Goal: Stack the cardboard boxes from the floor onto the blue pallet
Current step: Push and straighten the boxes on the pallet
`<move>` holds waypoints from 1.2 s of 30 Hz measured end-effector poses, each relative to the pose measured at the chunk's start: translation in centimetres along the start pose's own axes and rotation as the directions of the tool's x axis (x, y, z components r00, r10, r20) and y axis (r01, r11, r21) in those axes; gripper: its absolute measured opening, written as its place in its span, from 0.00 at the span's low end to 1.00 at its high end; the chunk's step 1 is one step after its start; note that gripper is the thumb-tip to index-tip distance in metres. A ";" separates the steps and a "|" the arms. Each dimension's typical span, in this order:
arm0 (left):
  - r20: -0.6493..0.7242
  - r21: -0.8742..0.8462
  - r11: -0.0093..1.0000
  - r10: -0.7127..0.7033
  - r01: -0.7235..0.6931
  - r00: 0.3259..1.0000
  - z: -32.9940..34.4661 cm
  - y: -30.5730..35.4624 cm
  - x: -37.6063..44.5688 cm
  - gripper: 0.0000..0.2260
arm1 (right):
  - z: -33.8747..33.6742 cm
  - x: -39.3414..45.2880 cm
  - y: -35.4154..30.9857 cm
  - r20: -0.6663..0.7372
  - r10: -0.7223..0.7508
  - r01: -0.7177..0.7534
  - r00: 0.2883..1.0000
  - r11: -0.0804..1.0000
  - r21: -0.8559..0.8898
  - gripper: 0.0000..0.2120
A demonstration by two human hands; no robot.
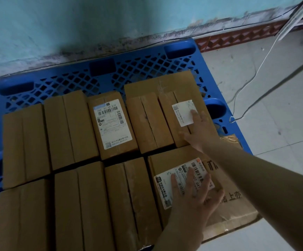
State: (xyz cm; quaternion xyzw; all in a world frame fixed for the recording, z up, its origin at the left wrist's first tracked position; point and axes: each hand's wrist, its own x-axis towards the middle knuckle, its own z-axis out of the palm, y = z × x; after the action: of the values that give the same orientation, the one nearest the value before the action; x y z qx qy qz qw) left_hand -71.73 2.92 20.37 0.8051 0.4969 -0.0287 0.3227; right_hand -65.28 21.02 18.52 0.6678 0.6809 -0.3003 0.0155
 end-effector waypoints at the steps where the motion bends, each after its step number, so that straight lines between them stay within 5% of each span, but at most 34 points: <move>1: -0.019 0.085 0.996 0.027 -0.025 0.999 -0.4 0.2 0.4 0.43 | 0.0 0.0 0.1 -0.005 -0.016 0.016 1.000 1.000 -0.008 0.41; 5: -0.049 0.109 0.992 -0.059 0.064 0.997 -0.4 -0.6 0.3 0.40 | -0.2 -0.1 0.1 0.008 -0.046 0.047 0.999 0.997 -0.068 0.39; 7: 0.067 0.171 0.983 -0.079 0.066 0.995 -1.7 -0.7 0.0 0.38 | -0.2 -0.5 -0.2 -0.028 -0.068 0.064 0.997 0.990 -0.129 0.40; 11: 0.085 0.197 0.971 -0.155 0.136 0.984 -2.1 -1.5 -1.4 0.40 | 0.2 -1.5 -2.6 -0.067 -0.296 0.270 0.953 0.929 -0.252 0.37; 14: 0.065 0.179 0.984 -0.031 0.019 0.997 -2.2 -3.5 -2.4 0.40 | 0.8 -2.1 -6.4 -0.006 -0.415 0.409 0.910 0.898 -0.166 0.36; 18: -0.082 0.112 0.985 -0.125 0.133 0.989 -3.6 -5.3 -4.6 0.34 | 2.1 -2.0 -11.5 0.056 -0.490 0.493 0.870 0.868 -0.059 0.37; 22: -0.300 0.026 0.883 -0.441 0.469 0.846 -6.0 -7.6 -6.3 0.28 | 3.8 -0.4 -16.0 0.092 -0.524 0.531 0.847 0.843 -0.089 0.39; 28: -0.390 -0.123 0.710 -0.677 0.693 0.624 -6.5 -13.1 -8.2 0.34 | 5.1 3.2 -19.6 0.182 -0.419 0.452 0.889 0.865 -0.217 0.42; 36: -0.371 -0.130 0.693 -0.698 0.710 0.613 -5.9 -14.2 -9.6 0.34 | 5.0 2.4 -17.5 0.135 -0.421 0.441 0.897 0.870 -0.221 0.40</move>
State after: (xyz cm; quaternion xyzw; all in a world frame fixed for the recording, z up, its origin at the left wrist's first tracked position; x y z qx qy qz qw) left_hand -89.76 2.91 21.59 0.5389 0.8257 0.0013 0.1670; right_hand -83.52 22.30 20.21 0.4788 0.8433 -0.2367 0.0589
